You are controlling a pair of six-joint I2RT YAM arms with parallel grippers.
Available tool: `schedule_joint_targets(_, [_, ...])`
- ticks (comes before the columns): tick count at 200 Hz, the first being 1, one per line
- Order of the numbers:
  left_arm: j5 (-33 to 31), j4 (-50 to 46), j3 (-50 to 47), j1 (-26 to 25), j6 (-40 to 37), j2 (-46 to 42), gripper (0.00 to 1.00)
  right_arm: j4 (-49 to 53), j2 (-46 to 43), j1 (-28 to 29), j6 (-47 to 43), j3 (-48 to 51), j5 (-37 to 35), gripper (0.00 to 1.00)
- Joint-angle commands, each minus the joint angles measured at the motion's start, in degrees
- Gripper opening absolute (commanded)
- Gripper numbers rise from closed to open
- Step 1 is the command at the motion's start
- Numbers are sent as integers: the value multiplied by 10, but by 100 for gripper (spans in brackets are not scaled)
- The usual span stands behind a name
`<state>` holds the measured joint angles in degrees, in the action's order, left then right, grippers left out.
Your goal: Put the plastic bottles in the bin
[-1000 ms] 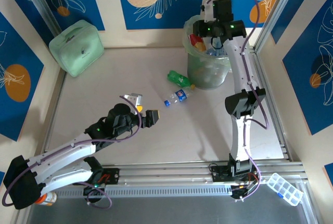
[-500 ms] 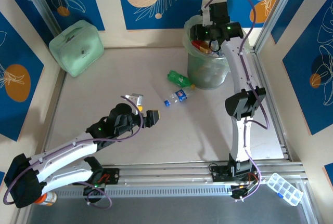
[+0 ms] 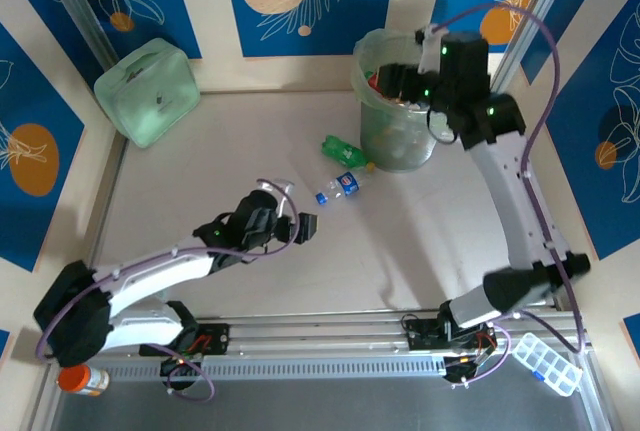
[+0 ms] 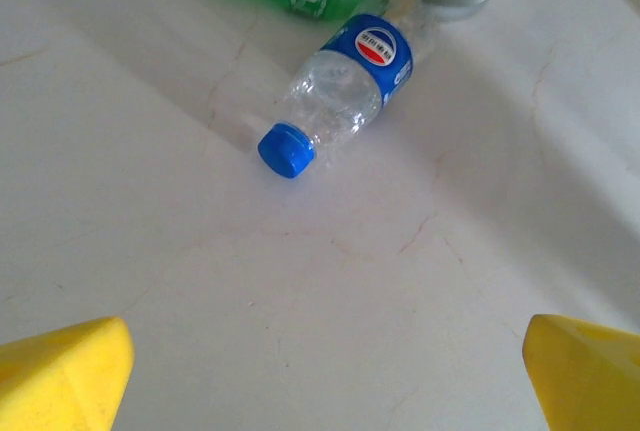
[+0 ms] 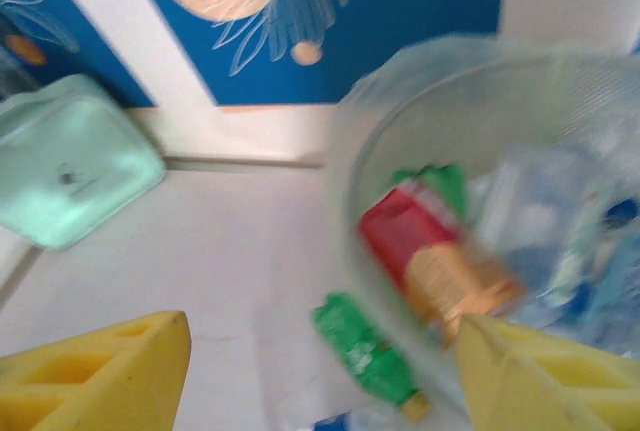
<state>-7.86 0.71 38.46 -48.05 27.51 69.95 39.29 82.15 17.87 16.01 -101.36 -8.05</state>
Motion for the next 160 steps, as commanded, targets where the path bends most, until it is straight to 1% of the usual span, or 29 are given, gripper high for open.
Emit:
schedule_joint_targets(1, [-9, -16, 55, -5, -4, 50, 100, -142, -80, 40, 73, 178, 57, 71])
schedule_joint_targets(16, [-9, -38, 93, -5, 2, 93, 100, -215, -147, 74, 98, 306, 55, 70])
schedule_joint_targets(28, [-23, -54, 124, -5, -1, 124, 99, -271, -196, 95, 122, 399, 52, 70])
schedule_joint_targets(39, [-30, -60, 156, -4, -29, 156, 99, -329, -238, 107, 149, 483, 48, 70])
schedule_joint_targets(51, [-43, -84, 201, 2, -58, 202, 99, -365, -280, 108, 175, 551, 35, 70])
schedule_joint_targets(66, [-18, -80, 240, 7, -100, 256, 100, -395, -331, 106, 191, 615, 9, 70])
schedule_joint_targets(80, [14, -72, 269, 8, -143, 303, 98, -412, -378, 97, 203, 659, 0, 70])
schedule_joint_targets(91, [19, -75, 293, 8, -176, 335, 98, -421, -407, 82, 212, 684, 15, 70])
schedule_joint_targets(100, [10, -86, 313, 8, -205, 360, 98, -423, -429, 77, 211, 698, 9, 70])
schedule_joint_targets(112, [-27, -96, 334, 11, -229, 387, 98, -429, -457, 77, 212, 715, -12, 70])
schedule_joint_targets(119, [-31, -96, 342, 17, -239, 401, 98, -434, -471, 77, 208, 725, -19, 70])
schedule_joint_targets(137, [-15, -103, 367, 35, -245, 428, 98, -431, -497, 76, 200, 734, -41, 70])
schedule_joint_targets(160, [9, -111, 395, 45, -258, 461, 98, -430, -505, 74, 198, 735, -41, 70])
